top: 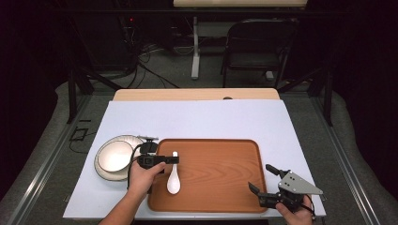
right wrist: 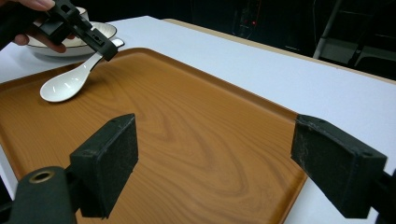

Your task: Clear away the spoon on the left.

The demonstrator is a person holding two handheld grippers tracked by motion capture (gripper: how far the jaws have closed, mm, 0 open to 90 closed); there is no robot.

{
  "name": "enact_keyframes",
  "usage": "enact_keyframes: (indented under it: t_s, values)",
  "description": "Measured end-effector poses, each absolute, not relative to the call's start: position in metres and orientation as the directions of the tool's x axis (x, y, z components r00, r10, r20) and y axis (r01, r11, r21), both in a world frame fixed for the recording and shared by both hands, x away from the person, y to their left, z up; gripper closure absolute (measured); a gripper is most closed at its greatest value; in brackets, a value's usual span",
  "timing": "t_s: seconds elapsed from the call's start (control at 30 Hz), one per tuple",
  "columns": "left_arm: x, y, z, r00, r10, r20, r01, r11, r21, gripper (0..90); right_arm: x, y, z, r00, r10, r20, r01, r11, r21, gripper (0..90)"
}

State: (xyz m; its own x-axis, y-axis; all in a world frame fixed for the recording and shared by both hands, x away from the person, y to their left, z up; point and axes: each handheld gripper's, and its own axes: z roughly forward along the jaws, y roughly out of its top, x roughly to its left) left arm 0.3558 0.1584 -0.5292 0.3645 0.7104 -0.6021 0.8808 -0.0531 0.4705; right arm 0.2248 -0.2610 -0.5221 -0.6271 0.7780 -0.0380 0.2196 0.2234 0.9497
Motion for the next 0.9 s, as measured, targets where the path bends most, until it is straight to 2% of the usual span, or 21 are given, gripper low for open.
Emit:
enact_keyframes:
  t_s: [0.8, 0.9]
  values:
    - [0.357, 0.172, -0.550, 0.282, 0.740, -0.611, 0.906, 0.005, 0.424, 69.4, 0.225, -0.261, -0.522, -0.629, 0.776, -0.043, 0.216, 0.228, 0.949, 14.3]
    - [0.357, 0.173, -0.550, 0.282, 0.742, -0.608, 0.903, 0.008, 0.429, 66.1, 0.225, -0.261, -0.522, -0.628, 0.777, -0.041, 0.218, 0.226, 0.949, 14.3]
